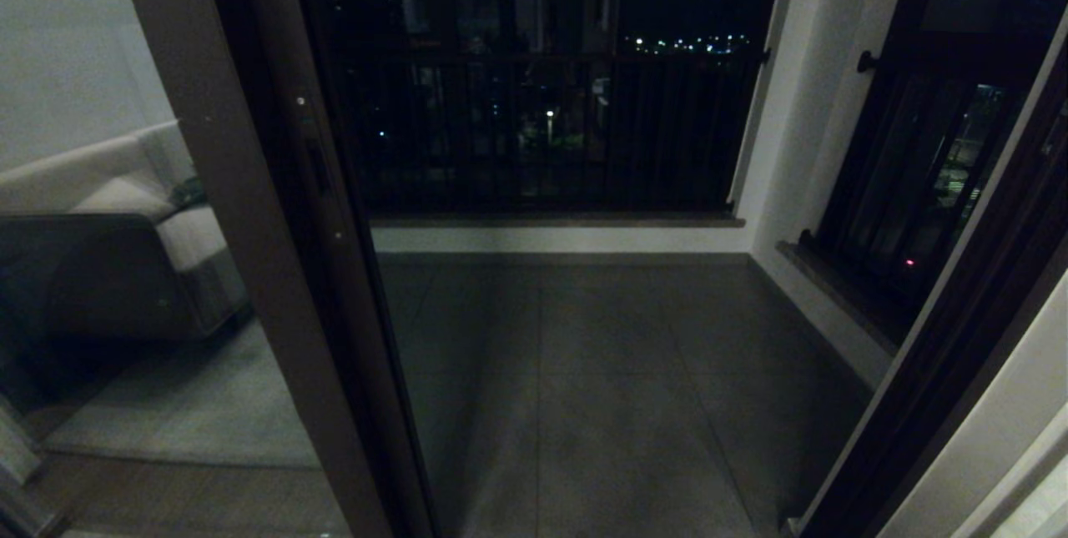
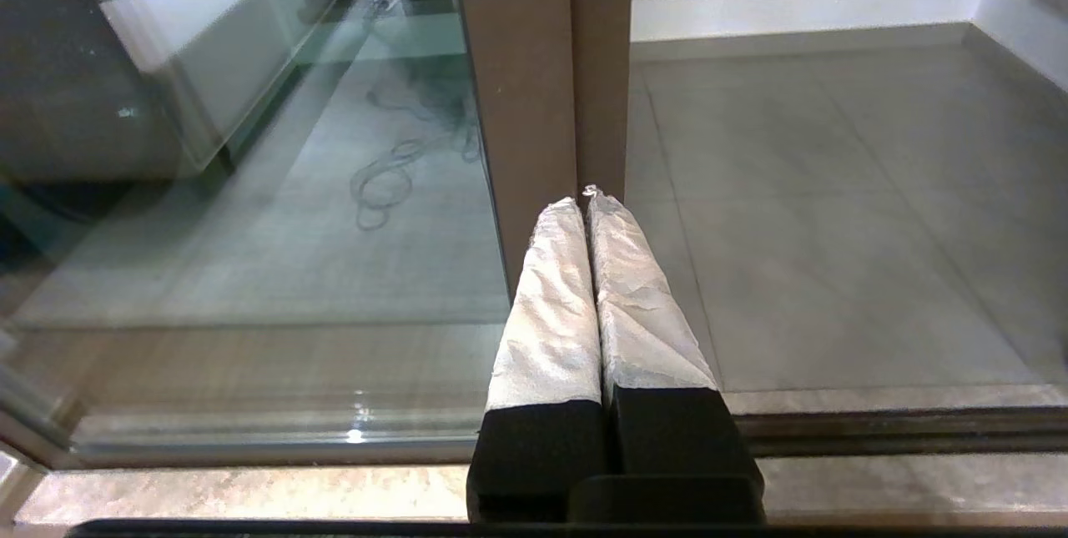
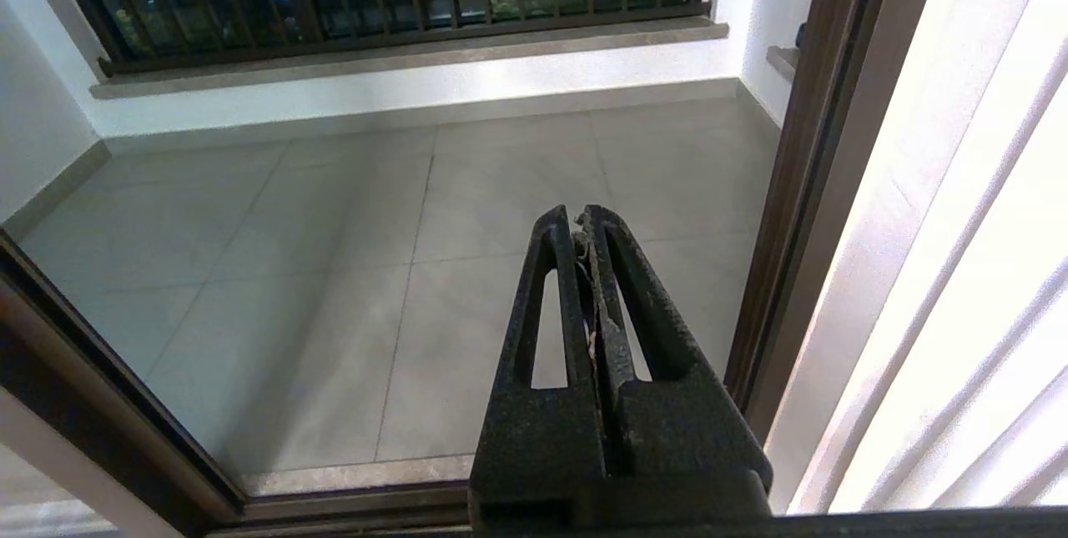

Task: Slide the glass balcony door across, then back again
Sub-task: Close the slid door

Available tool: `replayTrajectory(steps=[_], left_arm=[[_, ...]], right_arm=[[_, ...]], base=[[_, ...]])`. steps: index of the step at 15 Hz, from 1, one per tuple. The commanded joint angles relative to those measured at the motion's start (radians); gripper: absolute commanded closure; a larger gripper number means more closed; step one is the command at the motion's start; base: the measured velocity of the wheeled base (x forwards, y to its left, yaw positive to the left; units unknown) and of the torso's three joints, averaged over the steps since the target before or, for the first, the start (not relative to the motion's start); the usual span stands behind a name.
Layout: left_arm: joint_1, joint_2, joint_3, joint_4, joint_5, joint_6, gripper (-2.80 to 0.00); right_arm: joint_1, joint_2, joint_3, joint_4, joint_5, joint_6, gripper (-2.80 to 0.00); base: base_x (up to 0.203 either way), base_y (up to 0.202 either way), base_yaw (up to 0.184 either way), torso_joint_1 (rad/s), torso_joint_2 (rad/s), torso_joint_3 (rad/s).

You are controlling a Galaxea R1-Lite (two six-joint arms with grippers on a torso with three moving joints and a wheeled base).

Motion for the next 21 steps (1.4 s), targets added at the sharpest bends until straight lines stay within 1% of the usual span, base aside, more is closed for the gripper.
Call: replayTrajectory(steps=[1,2,3,4,5,6,7,9,10,11,13,14,16,17,19,21], left_arm=[[0.0,0.001,-0.003,0.005,-0.01,0.028,0.0],[0.0,0.0,-0.003,0.007,-0.017,0.044,0.0],[0.0,0.007,-0.004,0.008,-0.021,0.044,0.0],[0.0,0.042,-0.004,0.01,-0.017,0.036,0.0],[0.0,0.069,-0.005,0.012,-0.009,0.0,0.0],[0.001,0.065,-0.007,0.01,-0.004,-0.008,0.0],[0.0,0.059,-0.033,0.006,-0.001,-0.012,0.0],[0.001,0.061,-0.133,0.008,-0.008,-0.017,0.0],[0.001,0.076,-0.175,0.011,-0.016,-0.005,0.0],[0.002,0.116,-0.194,0.01,-0.026,0.01,0.0],[0.002,0.232,-0.252,0.006,-0.05,0.021,0.0],[0.002,0.293,-0.299,0.004,-0.066,0.02,0.0],[0.003,0.457,-0.439,0.004,-0.109,0.002,0.0],[0.003,0.536,-0.512,0.005,-0.119,-0.008,0.0],[0.0,0.722,-0.697,0.014,-0.134,-0.021,0.0],[-0.035,0.883,-0.906,0.06,-0.14,-0.029,0.0]], right_arm=[[0.0,0.001,0.0,-0.001,0.0,0.0,0.0],[0.0,0.001,0.0,-0.001,0.0,0.0,0.0],[0.0,0.001,0.0,-0.001,0.0,0.0,0.0],[0.0,0.001,0.0,-0.001,0.0,0.0,0.0],[0.0,0.001,0.0,-0.001,0.0,0.0,0.0],[0.0,0.001,0.0,-0.001,0.0,0.0,0.0],[0.0,0.001,0.0,-0.001,0.0,0.0,0.0],[0.0,0.001,0.0,-0.001,0.0,0.0,0.0],[0.0,0.001,0.0,-0.001,0.0,0.0,0.0],[0.0,0.001,0.0,-0.001,0.0,0.0,0.0],[0.0,0.001,0.0,-0.001,0.0,0.0,0.0],[0.0,0.001,0.0,-0.001,0.0,0.0,0.0],[0.0,0.001,0.0,-0.001,0.0,0.0,0.0],[0.0,0.001,0.0,-0.001,0.0,0.0,0.0],[0.0,0.001,0.0,-0.001,0.0,0.0,0.0],[0.0,0.001,0.0,-0.001,0.0,0.0,0.0]], base=[[0.0,0.0,0.0,0.0,0.0,0.0],[0.0,0.0,0.0,0.0,0.0,0.0],[0.0,0.0,0.0,0.0,0.0,0.0],[0.0,0.0,0.0,0.0,0.0,0.0],[0.0,0.0,0.0,0.0,0.0,0.0],[0.0,0.0,0.0,0.0,0.0,0.0],[0.0,0.0,0.0,0.0,0.0,0.0],[0.0,0.0,0.0,0.0,0.0,0.0],[0.0,0.0,0.0,0.0,0.0,0.0],[0.0,0.0,0.0,0.0,0.0,0.0],[0.0,0.0,0.0,0.0,0.0,0.0],[0.0,0.0,0.0,0.0,0.0,0.0],[0.0,0.0,0.0,0.0,0.0,0.0],[0.0,0.0,0.0,0.0,0.0,0.0],[0.0,0.0,0.0,0.0,0.0,0.0],[0.0,0.0,0.0,0.0,0.0,0.0]])
